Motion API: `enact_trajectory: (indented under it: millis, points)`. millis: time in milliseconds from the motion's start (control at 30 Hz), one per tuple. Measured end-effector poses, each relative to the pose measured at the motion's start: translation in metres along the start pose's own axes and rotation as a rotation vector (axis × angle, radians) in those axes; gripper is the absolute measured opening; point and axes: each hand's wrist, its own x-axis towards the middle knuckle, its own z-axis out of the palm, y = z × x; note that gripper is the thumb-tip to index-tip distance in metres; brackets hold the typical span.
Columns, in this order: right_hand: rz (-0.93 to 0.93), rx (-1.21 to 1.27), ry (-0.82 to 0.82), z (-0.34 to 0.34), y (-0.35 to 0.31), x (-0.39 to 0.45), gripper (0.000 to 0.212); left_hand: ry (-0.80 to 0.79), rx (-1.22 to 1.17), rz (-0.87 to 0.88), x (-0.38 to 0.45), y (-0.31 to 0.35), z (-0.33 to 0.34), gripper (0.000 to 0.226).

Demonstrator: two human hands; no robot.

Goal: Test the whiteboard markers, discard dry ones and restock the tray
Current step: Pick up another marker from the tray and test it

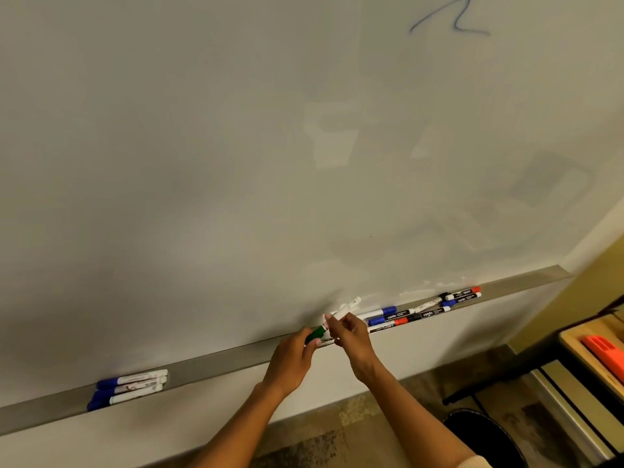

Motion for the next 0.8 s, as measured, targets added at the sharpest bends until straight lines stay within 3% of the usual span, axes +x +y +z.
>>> enact_trajectory:
  millis: [200,400,500,567,700,800]
  points:
    - [0.038,0.099,0.150,0.007,-0.015,-0.017,0.046,-0.028,0.120,0.093,-0.013,0.017,-0.011,0.026]
    - [0.128,0.302,0.285,0.010,-0.030,-0.025,0.032,-0.078,0.157,0.166,-0.016,0.041,-0.020,0.028]
    - [0.235,0.670,0.550,-0.030,-0.050,-0.023,0.031,-0.076,0.113,0.181,-0.027,0.031,-0.027,0.029]
    - [0.202,0.691,0.681,-0.071,-0.065,-0.025,0.031,-0.016,0.085,0.196,-0.038,0.012,-0.036,0.031]
    - [0.059,0.672,0.619,-0.094,-0.096,-0.036,0.029,0.166,0.037,0.239,-0.033,0.005,-0.051,0.047]
    - [-0.034,0.695,0.479,-0.074,-0.118,-0.047,0.031,0.247,-0.049,0.371,-0.022,0.040,-0.062,0.034]
